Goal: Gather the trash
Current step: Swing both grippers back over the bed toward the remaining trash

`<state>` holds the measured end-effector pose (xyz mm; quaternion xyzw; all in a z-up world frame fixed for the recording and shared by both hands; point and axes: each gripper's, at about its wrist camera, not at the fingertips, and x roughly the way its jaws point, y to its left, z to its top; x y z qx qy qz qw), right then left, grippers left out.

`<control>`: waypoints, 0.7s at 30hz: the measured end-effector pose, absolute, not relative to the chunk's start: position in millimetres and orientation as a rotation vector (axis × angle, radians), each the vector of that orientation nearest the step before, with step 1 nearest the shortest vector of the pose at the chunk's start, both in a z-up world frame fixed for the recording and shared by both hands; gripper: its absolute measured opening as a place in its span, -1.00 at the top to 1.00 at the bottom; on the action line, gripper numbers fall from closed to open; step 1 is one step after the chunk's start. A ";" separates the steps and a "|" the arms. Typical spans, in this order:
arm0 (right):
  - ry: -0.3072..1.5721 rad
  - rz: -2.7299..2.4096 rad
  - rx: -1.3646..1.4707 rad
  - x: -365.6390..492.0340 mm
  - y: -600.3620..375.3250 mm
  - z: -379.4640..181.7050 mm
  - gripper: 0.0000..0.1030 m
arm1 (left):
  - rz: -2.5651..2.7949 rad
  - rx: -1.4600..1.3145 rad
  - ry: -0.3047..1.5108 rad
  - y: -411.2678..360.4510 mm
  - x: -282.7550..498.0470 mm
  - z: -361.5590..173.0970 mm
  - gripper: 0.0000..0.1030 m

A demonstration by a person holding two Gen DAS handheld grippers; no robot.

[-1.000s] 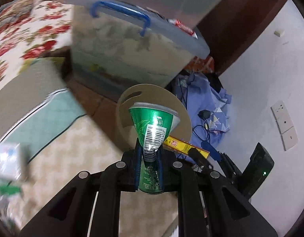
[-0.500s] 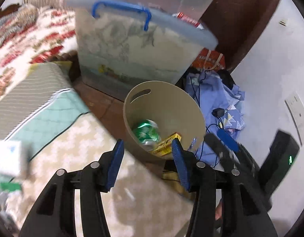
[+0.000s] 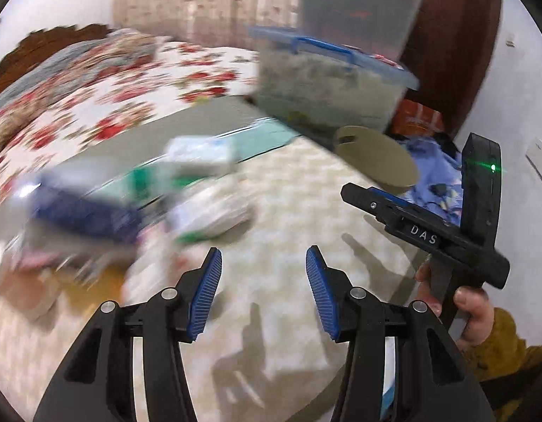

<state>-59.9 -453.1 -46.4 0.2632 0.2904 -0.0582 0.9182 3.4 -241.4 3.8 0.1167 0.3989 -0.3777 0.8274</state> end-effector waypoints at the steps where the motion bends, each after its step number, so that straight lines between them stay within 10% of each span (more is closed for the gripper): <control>1: 0.618 -0.090 0.541 -53.0 -438.9 -47.9 -0.29 | -0.771 0.238 0.849 -223.1 4.3 0.9 0.09; 21: 0.765 0.041 0.666 -12.1 -383.9 -75.7 -0.29 | -0.467 0.034 0.865 -56.9 39.0 -44.7 0.06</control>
